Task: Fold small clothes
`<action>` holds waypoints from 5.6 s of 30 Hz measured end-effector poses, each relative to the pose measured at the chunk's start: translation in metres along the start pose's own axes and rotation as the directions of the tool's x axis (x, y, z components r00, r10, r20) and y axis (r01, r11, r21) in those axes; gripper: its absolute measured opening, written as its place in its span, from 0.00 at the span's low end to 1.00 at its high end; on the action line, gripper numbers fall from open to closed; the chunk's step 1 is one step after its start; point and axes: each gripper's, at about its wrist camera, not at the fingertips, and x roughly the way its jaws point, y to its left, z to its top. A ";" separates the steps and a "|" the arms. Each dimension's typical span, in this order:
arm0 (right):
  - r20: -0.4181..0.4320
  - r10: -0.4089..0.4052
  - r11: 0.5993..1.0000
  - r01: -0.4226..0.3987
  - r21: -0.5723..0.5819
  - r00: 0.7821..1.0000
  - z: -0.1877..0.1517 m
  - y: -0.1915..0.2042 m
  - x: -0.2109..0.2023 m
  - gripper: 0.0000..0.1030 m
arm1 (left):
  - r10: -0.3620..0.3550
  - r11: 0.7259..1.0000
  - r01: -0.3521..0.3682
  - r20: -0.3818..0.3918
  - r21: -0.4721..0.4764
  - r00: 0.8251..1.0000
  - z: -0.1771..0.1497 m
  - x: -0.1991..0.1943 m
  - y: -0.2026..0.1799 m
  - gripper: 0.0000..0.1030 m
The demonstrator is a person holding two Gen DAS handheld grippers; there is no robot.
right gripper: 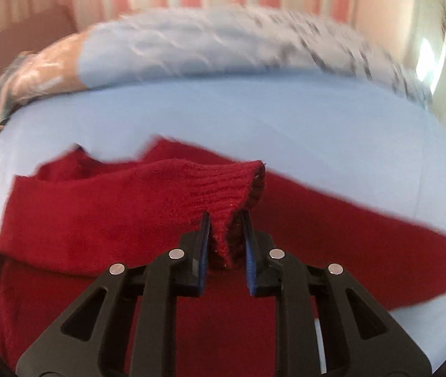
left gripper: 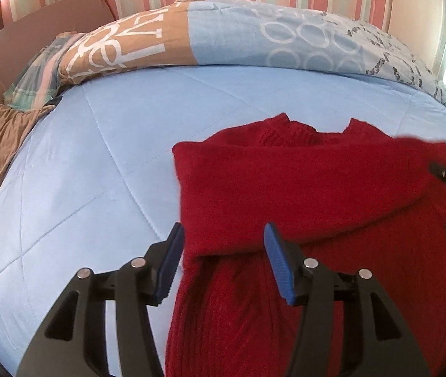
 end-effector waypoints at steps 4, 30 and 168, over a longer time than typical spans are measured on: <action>-0.064 0.030 0.997 -0.026 0.069 0.997 -0.021 -0.021 0.019 0.19 | -0.028 1.000 0.028 -0.027 0.011 0.999 0.004 0.017 -0.003 0.52; -0.136 0.057 0.994 -0.044 0.100 0.989 -0.016 -0.007 0.024 0.56 | 0.060 0.996 -0.054 -0.091 0.071 0.994 0.011 0.084 0.007 0.64; -0.069 0.041 0.996 -0.035 0.081 0.997 -0.165 -0.109 -0.133 0.81 | -0.333 0.943 0.327 -0.123 -0.066 0.935 0.017 0.053 -0.164 0.25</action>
